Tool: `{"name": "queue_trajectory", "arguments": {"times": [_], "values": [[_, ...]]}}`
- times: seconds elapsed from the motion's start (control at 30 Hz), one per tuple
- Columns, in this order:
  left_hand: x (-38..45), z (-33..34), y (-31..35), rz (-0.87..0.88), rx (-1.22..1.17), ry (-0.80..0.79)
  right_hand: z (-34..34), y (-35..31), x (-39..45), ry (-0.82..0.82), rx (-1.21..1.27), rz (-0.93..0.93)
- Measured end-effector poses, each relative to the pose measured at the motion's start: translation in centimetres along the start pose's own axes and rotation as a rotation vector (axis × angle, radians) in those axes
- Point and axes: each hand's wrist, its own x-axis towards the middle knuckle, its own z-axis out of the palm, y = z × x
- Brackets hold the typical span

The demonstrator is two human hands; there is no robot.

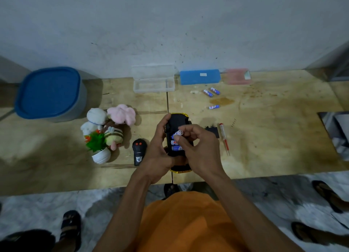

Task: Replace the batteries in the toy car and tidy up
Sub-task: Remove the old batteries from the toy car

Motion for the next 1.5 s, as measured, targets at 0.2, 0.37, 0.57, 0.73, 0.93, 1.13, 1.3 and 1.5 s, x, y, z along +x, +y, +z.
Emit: {"name": "queue_trajectory", "arguments": {"times": [0.2,0.37,0.57,0.73,0.93,1.13,1.3,1.5], "values": [[-0.5,-0.5,0.6,0.004,-0.049,0.008,-0.9,-0.8,0.8,0.058,0.175,0.048],[-0.8,-0.6,0.6,-0.010,-0.047,-0.018,-1.8,-0.8,2.1,-0.164,-0.010,0.097],[-0.8,0.2,0.9,-0.011,0.041,-0.065,-1.1,-0.9,2.2,-0.306,-0.432,-0.025],[-1.2,0.1,0.8,-0.018,0.086,-0.044,-0.9,-1.6,2.5,-0.326,-0.472,-0.011],[-1.5,0.6,0.6,-0.026,0.092,-0.035,-1.2,-1.3,2.1,-0.293,-0.370,-0.010],[-1.5,0.5,0.4,-0.026,0.008,-0.031,-2.0,-0.2,2.0,-0.383,-0.304,-0.133],[-1.4,0.5,0.3,-0.011,0.013,-0.033,-2.3,-0.1,1.7,-0.406,-0.359,-0.246],[-1.3,0.1,0.0,0.003,-0.013,-0.013,-3.1,-1.4,1.9,-0.205,0.309,0.154]]}}
